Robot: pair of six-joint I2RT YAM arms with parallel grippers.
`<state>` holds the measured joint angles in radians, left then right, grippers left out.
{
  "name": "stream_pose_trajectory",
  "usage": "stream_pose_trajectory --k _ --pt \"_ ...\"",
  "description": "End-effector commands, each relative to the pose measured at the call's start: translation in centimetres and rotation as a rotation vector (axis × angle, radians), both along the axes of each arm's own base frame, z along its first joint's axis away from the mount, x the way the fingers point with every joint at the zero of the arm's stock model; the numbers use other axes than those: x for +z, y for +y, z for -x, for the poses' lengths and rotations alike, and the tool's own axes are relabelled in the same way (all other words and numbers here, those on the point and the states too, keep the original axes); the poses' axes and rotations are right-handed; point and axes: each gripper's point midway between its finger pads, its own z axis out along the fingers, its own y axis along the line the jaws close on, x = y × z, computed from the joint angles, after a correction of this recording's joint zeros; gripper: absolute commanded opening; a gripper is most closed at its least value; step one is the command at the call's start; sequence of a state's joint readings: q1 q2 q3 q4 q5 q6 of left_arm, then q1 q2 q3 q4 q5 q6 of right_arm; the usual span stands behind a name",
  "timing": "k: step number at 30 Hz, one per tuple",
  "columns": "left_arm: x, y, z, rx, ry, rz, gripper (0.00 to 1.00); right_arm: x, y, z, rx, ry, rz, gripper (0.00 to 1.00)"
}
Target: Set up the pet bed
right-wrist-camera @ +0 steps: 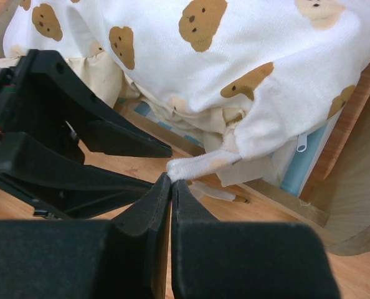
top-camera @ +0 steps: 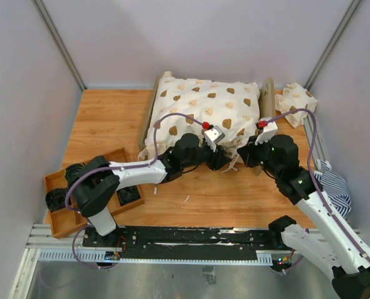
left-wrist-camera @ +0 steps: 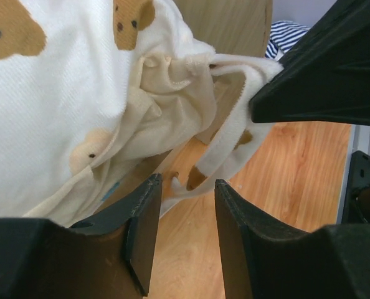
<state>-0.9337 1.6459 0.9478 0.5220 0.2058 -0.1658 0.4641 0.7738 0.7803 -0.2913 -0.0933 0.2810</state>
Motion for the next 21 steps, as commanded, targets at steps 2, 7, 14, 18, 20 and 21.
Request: stream_pose_trajectory --k 2,7,14,18,20,21 --pt "1.3 -2.4 -0.3 -0.051 -0.058 0.036 0.44 0.8 -0.2 -0.2 0.006 -0.03 0.001 0.0" --pt "1.1 -3.6 -0.5 -0.069 -0.051 0.047 0.42 0.4 -0.3 -0.4 -0.003 -0.023 0.014 0.0" --pt "2.0 -4.0 -1.0 -0.039 -0.035 0.11 0.0 -1.7 -1.9 -0.1 -0.062 0.026 0.074 0.21" --pt "3.0 -4.2 -1.7 -0.001 -0.023 0.154 0.0 -3.2 -2.9 0.9 -0.101 0.049 0.074 0.37" --pt "3.2 -4.3 -2.2 0.02 -0.019 0.161 0.0 -4.1 -2.8 1.4 -0.098 0.041 0.044 0.41" --pt "3.3 -4.4 -2.3 0.027 -0.014 0.165 0.0 -4.9 -2.7 1.6 -0.098 0.038 0.029 0.41"
